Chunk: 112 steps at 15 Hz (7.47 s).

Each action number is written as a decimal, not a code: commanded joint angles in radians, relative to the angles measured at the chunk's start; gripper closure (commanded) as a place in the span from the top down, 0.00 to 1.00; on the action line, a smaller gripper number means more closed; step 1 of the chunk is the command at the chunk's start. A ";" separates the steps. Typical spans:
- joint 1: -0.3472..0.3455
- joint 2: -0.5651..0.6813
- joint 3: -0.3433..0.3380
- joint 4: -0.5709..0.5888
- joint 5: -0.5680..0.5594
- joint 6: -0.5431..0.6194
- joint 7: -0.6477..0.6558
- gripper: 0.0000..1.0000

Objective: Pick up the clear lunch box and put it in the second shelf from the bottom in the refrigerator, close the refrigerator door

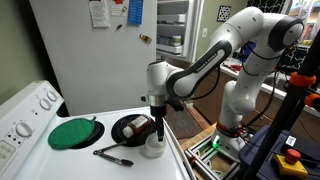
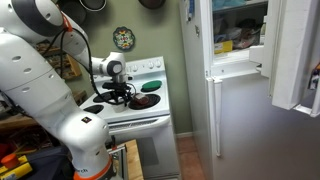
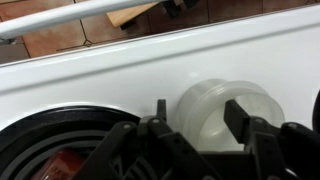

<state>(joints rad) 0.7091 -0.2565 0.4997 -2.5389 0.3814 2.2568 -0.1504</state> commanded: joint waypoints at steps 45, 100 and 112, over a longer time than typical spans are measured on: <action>-0.304 -0.536 -0.185 0.003 -0.119 -0.460 0.356 0.03; -0.855 -0.494 -0.387 0.273 -0.237 -0.267 0.617 0.03; -0.928 -0.429 -0.323 0.481 -0.360 -0.120 0.787 0.11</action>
<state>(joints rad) -0.2401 -0.6904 0.1896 -2.0615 0.0382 2.1385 0.6241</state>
